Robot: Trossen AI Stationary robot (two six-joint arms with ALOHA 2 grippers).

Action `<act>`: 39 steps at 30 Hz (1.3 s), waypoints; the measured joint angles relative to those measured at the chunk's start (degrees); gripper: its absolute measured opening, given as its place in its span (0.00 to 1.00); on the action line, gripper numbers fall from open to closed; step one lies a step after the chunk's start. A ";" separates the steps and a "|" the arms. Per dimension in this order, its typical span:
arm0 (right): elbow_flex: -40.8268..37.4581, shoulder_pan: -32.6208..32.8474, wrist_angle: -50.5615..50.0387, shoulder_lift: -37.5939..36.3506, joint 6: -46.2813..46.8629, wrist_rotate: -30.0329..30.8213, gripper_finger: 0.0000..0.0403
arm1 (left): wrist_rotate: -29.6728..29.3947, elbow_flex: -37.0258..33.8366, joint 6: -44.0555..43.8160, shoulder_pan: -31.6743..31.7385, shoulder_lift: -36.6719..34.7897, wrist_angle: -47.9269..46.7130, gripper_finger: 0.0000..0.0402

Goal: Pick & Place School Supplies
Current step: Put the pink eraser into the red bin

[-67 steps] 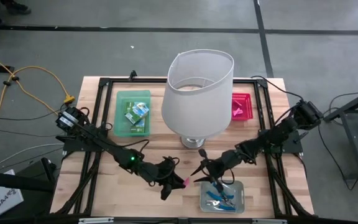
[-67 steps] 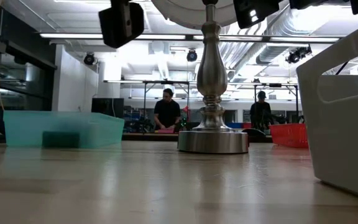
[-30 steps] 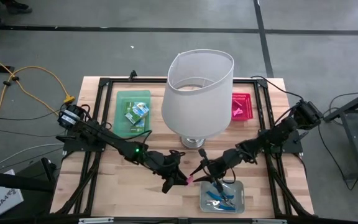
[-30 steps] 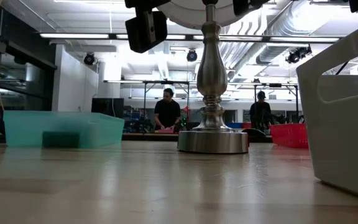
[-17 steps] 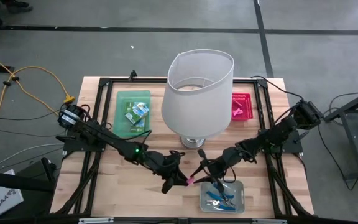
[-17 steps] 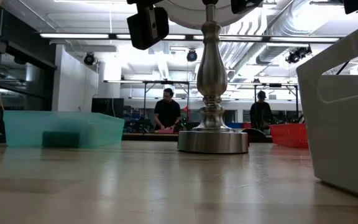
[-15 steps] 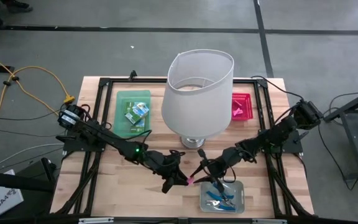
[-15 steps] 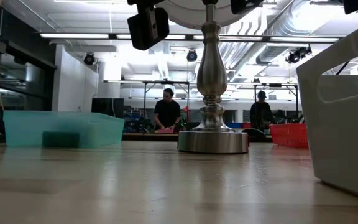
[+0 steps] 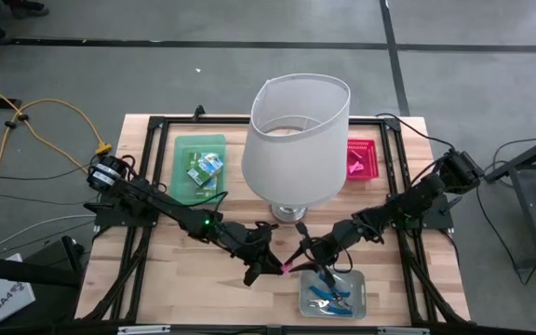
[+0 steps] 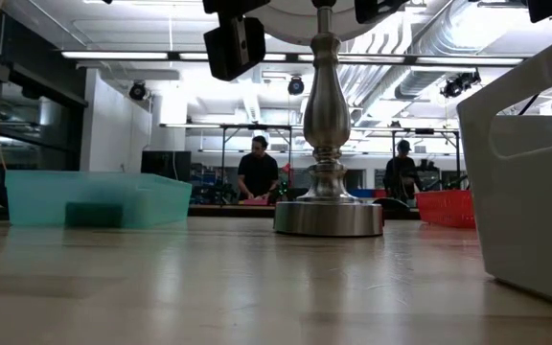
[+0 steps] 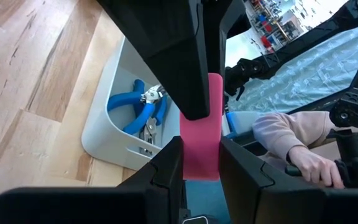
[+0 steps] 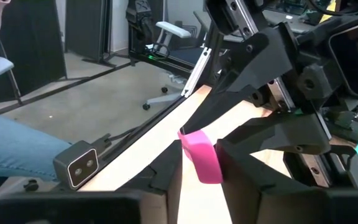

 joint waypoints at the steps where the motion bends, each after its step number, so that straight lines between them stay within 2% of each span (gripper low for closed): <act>1: 0.00 0.00 0.00 0.00 0.00 0.03 0.21 | 0.00 0.00 0.00 -0.01 0.00 0.00 0.20; 6: 0.00 0.00 -0.04 0.00 -0.39 -0.06 0.10 | 0.02 0.00 -0.09 -0.07 0.00 0.00 0.20; 9: 0.00 0.00 -0.07 0.00 -0.42 -0.15 0.07 | 0.04 0.00 -0.09 -0.07 0.00 0.00 0.20; 14: 0.00 0.00 -0.09 0.00 -0.42 -0.04 0.08 | -0.19 0.00 2.22 -0.08 0.00 -0.04 0.22; 22: 0.00 0.15 -1.47 0.00 0.30 -0.61 0.07 | -1.08 0.00 8.06 -1.85 0.00 -0.07 0.35; 31: -0.02 0.15 -4.08 -0.03 2.58 -0.16 0.07 | -0.66 0.00 8.46 -3.26 0.00 -0.07 0.40; 39: -0.04 1.75 -13.52 -3.06 4.57 6.09 0.07 | -0.35 0.00 8.41 -4.34 0.00 -0.08 0.40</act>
